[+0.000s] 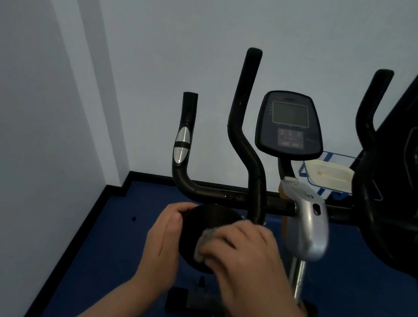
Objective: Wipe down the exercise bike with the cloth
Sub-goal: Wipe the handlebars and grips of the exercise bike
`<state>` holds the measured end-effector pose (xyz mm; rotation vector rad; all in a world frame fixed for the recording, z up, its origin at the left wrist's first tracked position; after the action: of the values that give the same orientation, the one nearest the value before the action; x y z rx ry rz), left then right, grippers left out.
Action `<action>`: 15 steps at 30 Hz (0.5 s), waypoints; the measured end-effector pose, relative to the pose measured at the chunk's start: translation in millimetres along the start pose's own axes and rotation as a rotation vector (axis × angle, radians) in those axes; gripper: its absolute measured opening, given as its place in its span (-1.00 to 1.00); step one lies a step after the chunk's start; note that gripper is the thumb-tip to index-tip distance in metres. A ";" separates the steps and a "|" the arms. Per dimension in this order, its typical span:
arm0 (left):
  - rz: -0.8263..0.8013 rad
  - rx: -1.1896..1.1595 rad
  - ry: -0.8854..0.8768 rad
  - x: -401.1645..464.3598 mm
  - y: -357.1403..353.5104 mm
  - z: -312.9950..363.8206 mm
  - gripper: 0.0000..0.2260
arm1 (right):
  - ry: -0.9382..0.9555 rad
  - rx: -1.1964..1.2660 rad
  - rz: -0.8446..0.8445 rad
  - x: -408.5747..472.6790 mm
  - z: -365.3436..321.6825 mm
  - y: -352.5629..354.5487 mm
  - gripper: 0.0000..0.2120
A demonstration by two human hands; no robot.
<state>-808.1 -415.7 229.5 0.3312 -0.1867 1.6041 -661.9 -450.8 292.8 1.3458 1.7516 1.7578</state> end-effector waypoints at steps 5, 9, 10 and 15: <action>0.034 -0.047 0.021 0.4 -1.4 -2.9 -0.64 | -0.128 0.196 0.172 32.0 -7.9 1.5 -0.86; 0.041 -0.050 0.034 -0.5 -1.7 -4.3 -0.65 | -0.113 0.079 0.137 9.0 -20.4 -20.8 -0.79; 0.036 -0.048 0.036 -0.5 -2.0 -4.0 -0.65 | -0.062 0.055 0.104 3.8 -18.5 -20.9 -0.78; 0.042 -0.050 0.011 -1.0 -2.7 -1.6 -0.59 | 0.002 0.011 0.120 23.1 -2.1 9.2 -0.84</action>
<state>-805.5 -415.9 227.4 0.2808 -0.2262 1.6398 -671.7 -436.1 310.4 1.4820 1.7162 1.8141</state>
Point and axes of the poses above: each hand's wrist, its own x-axis towards the middle knuckle, its own y-axis out of the back of the hand, z = x × y, the point moved 3 cm from there along x, towards the middle knuckle, and after that the axes turned 6 degrees about -z, right-handed, at the moved point
